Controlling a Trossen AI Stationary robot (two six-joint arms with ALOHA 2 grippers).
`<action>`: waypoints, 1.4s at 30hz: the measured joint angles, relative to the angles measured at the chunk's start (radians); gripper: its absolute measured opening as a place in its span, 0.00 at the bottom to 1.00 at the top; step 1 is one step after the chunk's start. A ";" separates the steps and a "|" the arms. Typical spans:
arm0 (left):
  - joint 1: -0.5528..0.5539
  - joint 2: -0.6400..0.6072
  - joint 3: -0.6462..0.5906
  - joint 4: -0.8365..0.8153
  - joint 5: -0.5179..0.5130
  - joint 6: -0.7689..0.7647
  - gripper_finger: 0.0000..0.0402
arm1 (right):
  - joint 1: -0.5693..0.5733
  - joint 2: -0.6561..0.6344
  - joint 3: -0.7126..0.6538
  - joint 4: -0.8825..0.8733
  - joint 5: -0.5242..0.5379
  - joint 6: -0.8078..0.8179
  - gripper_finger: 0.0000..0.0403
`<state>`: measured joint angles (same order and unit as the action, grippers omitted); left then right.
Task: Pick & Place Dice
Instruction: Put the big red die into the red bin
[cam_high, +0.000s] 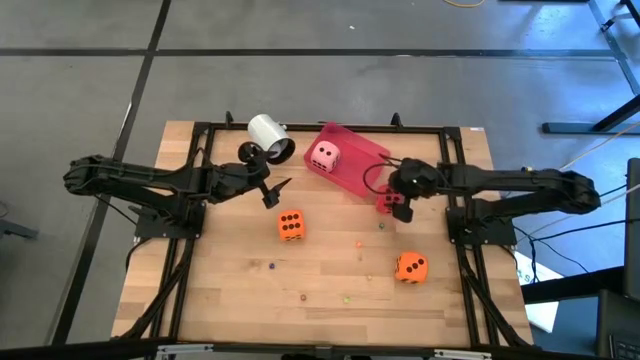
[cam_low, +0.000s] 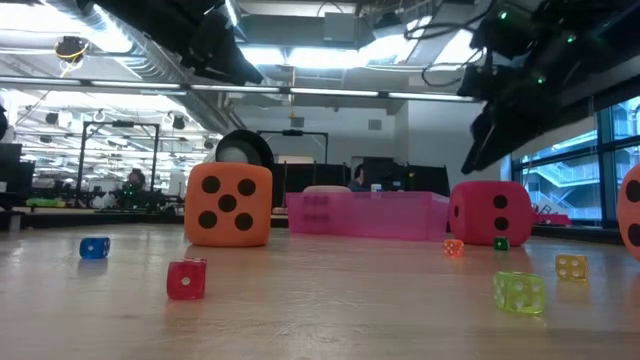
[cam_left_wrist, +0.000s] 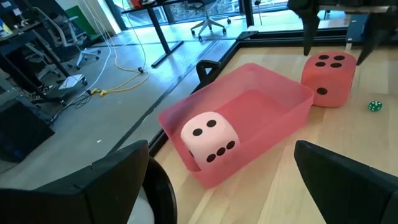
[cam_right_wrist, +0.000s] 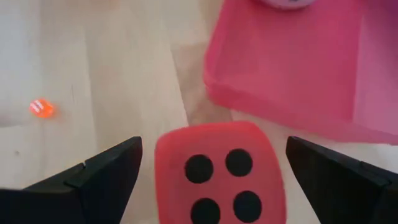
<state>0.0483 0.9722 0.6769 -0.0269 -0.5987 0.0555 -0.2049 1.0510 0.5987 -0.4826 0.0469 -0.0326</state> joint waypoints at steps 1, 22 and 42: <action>0.000 0.000 0.000 0.000 0.000 0.000 1.00 | -0.005 0.011 0.000 0.000 -0.003 -0.006 0.99; 0.000 0.000 0.000 -0.002 0.000 0.003 1.00 | -0.053 0.099 0.039 -0.056 -0.085 -0.035 0.99; -0.001 0.000 0.000 -0.026 0.024 -0.005 1.00 | -0.054 0.104 0.065 -0.128 -0.069 -0.058 0.99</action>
<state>0.0475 0.9722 0.6769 -0.0527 -0.5747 0.0506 -0.2584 1.1549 0.6640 -0.6102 -0.0225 -0.0903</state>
